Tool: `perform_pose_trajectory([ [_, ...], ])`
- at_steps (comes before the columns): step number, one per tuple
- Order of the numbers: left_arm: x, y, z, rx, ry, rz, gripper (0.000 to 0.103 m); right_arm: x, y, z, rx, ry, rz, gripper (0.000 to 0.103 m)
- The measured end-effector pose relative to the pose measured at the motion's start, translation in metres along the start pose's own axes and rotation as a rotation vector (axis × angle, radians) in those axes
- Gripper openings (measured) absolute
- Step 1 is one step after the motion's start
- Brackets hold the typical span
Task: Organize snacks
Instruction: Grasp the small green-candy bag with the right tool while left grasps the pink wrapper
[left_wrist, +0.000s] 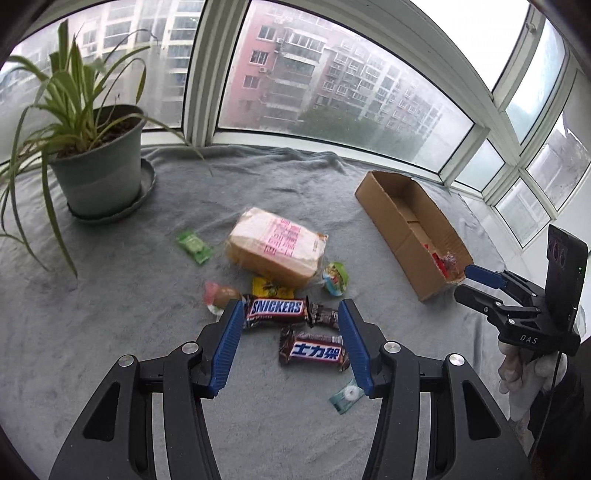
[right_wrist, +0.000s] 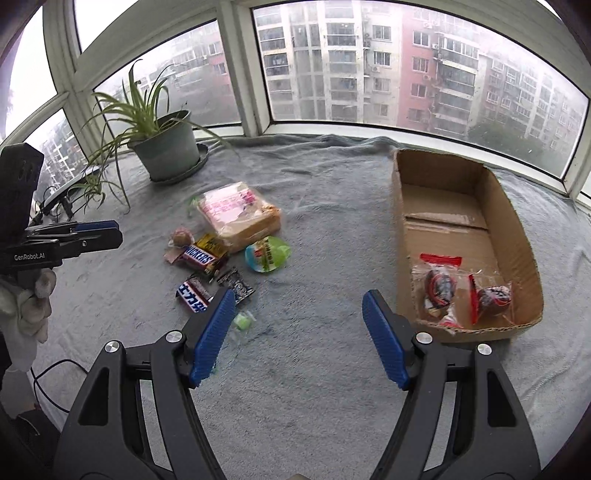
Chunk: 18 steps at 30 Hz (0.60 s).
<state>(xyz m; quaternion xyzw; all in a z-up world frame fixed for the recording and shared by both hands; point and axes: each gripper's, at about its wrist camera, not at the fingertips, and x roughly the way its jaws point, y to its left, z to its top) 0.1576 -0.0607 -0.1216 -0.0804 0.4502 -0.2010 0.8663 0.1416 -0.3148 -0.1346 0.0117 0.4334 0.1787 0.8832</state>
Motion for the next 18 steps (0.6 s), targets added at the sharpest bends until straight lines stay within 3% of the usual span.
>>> perform_pose_trajectory([
  [10, 0.014, 0.006, -0.048, 0.018, 0.075, 0.003, 0.052, 0.046, 0.028, -0.023, -0.016, 0.108, 0.064, 0.074],
  [18, 0.023, 0.034, -0.041, -0.034, 0.069, 0.054, 0.052, 0.069, 0.035, -0.023, 0.000, 0.140, 0.060, 0.074],
])
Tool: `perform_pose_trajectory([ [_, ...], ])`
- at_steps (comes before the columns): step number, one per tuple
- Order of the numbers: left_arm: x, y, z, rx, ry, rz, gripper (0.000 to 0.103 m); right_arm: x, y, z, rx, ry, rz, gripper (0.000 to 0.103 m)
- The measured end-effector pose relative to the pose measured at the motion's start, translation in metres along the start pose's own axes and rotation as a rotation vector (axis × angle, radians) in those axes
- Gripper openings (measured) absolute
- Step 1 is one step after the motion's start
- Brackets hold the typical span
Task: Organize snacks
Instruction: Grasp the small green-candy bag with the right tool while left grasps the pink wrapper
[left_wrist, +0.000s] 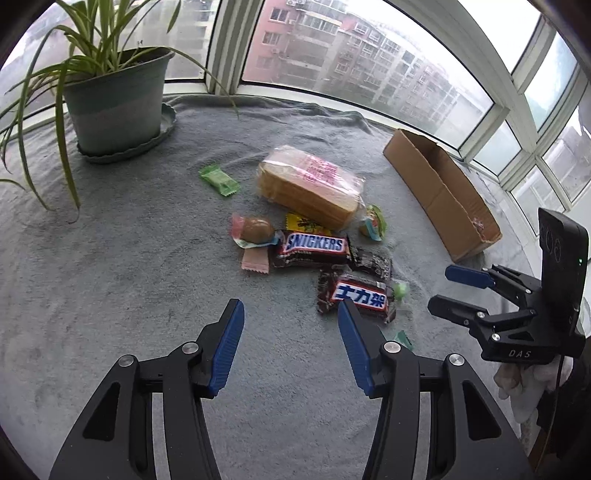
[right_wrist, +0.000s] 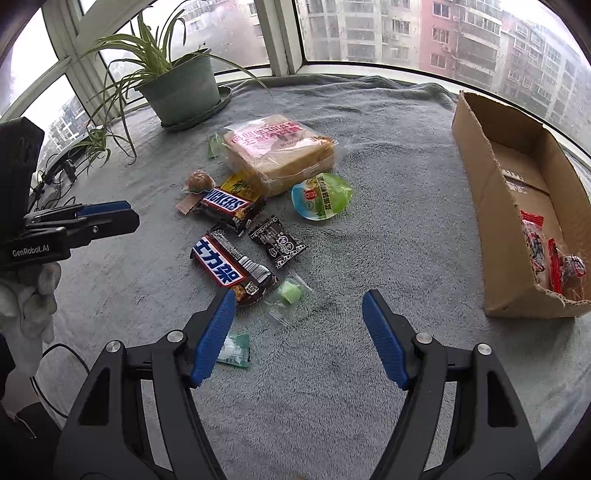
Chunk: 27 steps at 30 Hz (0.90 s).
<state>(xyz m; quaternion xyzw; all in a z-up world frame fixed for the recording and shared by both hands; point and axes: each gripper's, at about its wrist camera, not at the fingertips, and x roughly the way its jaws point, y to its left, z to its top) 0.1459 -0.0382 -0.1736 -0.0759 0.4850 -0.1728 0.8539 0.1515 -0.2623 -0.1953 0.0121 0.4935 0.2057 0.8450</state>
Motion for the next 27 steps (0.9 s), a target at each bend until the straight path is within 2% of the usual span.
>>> perform_pose_trajectory([
  [2, 0.004, 0.007, 0.006, -0.011, -0.009, 0.013, 0.052, 0.003, -0.001, 0.000, 0.016, 0.001, -0.001, 0.064],
  [4, 0.010, 0.012, 0.013, -0.014, -0.018, 0.030, 0.051, 0.008, -0.002, 0.000, 0.025, 0.008, -0.007, 0.060],
  [7, 0.021, 0.016, 0.023, -0.006, -0.030, 0.043, 0.049, 0.014, 0.001, -0.004, 0.022, 0.014, -0.013, 0.058],
  [8, 0.024, 0.016, 0.026, -0.001, -0.032, 0.046, 0.049, 0.016, 0.002, -0.005, 0.023, 0.017, -0.014, 0.054],
  [9, 0.027, 0.016, 0.029, 0.004, -0.033, 0.044, 0.046, 0.018, 0.002, -0.006, 0.026, 0.017, -0.016, 0.052],
  [11, 0.033, 0.014, 0.034, 0.021, -0.038, 0.054, 0.038, 0.022, 0.002, -0.006, 0.040, 0.024, -0.009, 0.050],
  [16, 0.046, 0.010, 0.043, 0.057, -0.037, 0.052, 0.032, 0.031, 0.003, -0.004, 0.059, 0.035, -0.003, 0.047],
  [20, 0.056, 0.009, 0.046, 0.076, -0.022, 0.057, 0.032, 0.035, 0.007, 0.001, 0.057, 0.033, -0.003, 0.040],
  [24, 0.064, 0.010, 0.047, 0.083, -0.006, 0.068, 0.032, 0.038, 0.015, 0.002, 0.023, 0.039, -0.024, 0.039],
  [27, 0.067, 0.012, 0.045, 0.083, -0.004, 0.071, 0.032, 0.038, 0.014, 0.002, 0.013, 0.041, -0.030, 0.033],
])
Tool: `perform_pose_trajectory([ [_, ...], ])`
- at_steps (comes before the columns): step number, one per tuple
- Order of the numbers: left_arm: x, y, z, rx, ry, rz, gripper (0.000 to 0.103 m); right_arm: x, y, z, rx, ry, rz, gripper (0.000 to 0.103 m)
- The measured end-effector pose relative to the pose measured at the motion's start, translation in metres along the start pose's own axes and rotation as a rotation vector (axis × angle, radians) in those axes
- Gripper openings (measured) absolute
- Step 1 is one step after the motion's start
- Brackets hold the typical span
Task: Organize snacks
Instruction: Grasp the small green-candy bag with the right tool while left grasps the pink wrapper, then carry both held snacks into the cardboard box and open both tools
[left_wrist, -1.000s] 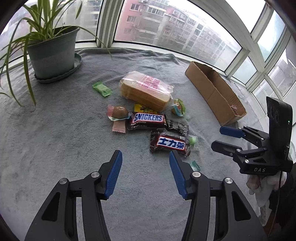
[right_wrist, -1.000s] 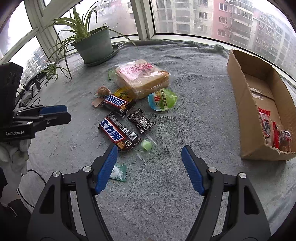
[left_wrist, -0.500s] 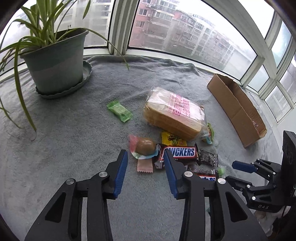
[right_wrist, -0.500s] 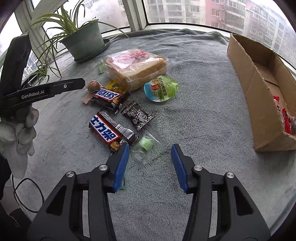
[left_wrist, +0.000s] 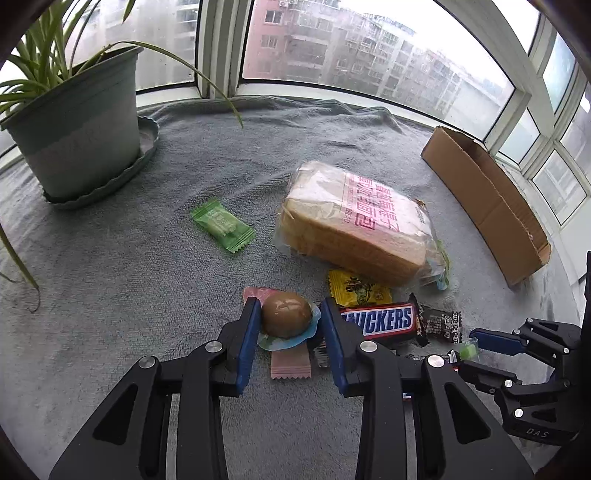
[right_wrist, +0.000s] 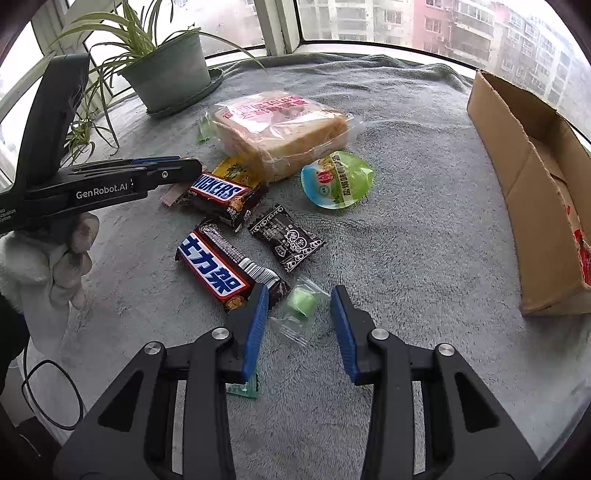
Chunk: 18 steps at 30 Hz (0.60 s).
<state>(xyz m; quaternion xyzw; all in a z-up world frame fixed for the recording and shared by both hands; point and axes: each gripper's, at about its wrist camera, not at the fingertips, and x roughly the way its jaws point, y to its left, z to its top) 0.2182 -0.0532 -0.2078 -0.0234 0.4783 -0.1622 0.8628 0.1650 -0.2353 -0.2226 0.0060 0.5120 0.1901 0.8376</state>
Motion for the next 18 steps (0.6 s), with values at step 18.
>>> perform_pose_trajectory([
  [18, -0.0096, 0.0019, -0.0056, 0.013, -0.037, 0.014, 0.026, -0.0057, -0.0018, -0.0058, -0.022, -0.005, 0.013, 0.019],
])
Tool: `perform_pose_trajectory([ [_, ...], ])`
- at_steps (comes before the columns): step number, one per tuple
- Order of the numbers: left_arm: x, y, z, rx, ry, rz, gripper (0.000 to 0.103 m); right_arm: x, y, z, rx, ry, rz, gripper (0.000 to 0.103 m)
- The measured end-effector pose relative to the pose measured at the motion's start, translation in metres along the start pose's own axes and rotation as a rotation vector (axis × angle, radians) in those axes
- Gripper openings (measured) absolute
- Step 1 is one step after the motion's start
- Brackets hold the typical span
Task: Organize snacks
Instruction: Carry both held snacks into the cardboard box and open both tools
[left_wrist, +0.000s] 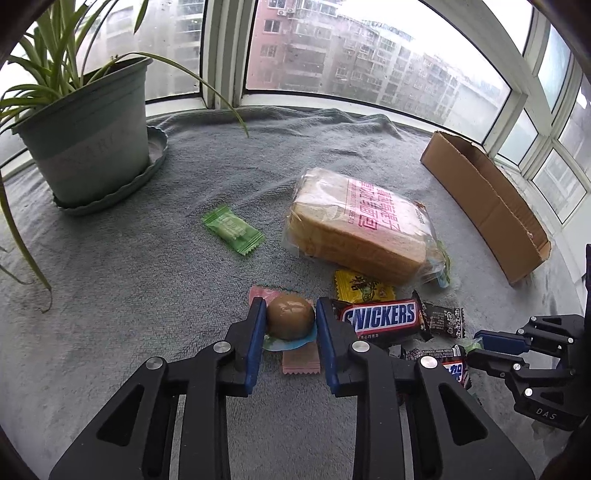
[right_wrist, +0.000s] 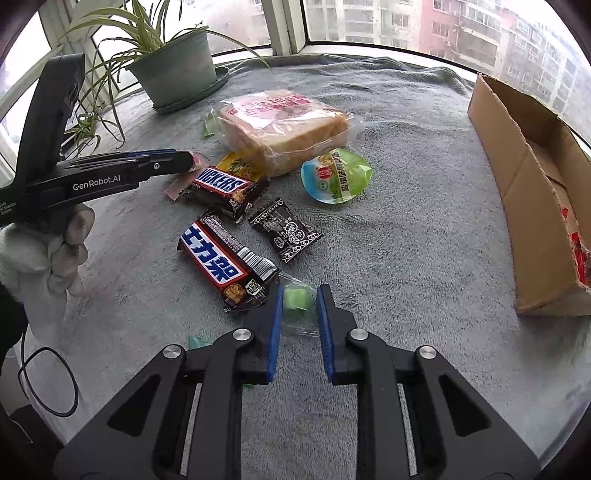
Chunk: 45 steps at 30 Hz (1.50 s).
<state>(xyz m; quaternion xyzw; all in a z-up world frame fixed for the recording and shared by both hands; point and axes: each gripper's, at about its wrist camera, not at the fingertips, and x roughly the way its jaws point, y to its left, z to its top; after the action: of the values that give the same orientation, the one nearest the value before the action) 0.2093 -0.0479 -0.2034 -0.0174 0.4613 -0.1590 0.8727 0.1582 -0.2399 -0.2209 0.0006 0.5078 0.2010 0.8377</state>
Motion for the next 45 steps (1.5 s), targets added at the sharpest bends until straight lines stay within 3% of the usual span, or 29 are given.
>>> perform_pose_trajectory([
  [12, -0.024, -0.001, 0.001, -0.022, -0.043, -0.026, 0.025, -0.043, -0.012, 0.013, 0.025, -0.107, 0.003, 0.018],
  [20, -0.050, -0.022, 0.022, -0.003, -0.107, -0.082, 0.025, -0.090, -0.055, 0.028, 0.077, -0.208, -0.059, 0.018],
  [33, -0.053, -0.099, 0.063, 0.095, -0.154, -0.205, 0.025, -0.138, -0.167, 0.062, 0.195, -0.318, -0.186, 0.018],
  [45, -0.025, -0.184, 0.112, 0.198, -0.183, -0.275, 0.025, -0.115, -0.233, 0.077, 0.242, -0.298, -0.232, 0.018],
])
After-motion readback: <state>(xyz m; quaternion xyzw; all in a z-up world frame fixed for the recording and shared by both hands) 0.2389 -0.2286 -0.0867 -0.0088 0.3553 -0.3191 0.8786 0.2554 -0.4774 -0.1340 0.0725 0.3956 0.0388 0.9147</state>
